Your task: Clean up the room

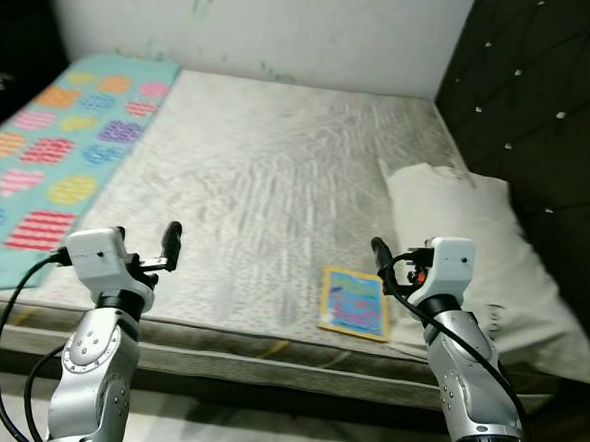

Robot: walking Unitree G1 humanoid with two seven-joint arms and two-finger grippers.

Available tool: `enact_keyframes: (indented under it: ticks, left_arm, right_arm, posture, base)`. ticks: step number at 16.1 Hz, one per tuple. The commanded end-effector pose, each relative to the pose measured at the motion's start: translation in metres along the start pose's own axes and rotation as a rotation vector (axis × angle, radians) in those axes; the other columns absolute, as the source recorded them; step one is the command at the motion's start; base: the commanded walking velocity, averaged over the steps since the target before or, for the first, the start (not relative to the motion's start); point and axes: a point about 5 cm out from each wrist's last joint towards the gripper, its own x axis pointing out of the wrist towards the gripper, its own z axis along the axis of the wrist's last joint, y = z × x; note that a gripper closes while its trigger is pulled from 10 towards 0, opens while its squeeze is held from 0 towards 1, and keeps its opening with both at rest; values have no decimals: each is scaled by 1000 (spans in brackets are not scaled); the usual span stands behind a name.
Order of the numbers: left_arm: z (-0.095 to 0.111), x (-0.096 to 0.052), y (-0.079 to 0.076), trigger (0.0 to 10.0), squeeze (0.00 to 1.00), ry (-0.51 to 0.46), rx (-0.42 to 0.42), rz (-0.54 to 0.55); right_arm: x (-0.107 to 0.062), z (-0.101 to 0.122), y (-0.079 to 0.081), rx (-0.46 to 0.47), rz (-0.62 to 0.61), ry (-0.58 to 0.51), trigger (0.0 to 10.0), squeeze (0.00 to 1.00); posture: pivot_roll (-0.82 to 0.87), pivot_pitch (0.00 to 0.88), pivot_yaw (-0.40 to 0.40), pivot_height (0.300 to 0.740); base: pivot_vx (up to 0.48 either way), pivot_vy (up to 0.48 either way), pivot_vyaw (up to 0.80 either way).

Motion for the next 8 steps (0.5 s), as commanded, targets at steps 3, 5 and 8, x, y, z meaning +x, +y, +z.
enact_keyframes:
  ticks: [3, 5, 8]
  left_arm:
    - [3, 0, -12, 10000, 0, -26, -16, -73]
    - [4, -1, -14, 10000, 0, -33, -39, -105]
    - [5, -2, -15, 10000, 0, -37, -44, -113]
  right_arm:
    - [-2, 2, -10, -11, -26, -4, 10000, 0]
    - [-2, 2, -9, -10, -24, -5, 10000, 0]
    - [-2, 2, -9, -9, -26, -4, 10000, 0]
  posture:
    - [-65, 0, -13, 740]
    - [-64, 0, -12, 740]
    - [-65, 0, -11, 740]
  base:
    - [0, 0, 0]
    - [0, 0, 0]
    - [294, 0, 0]
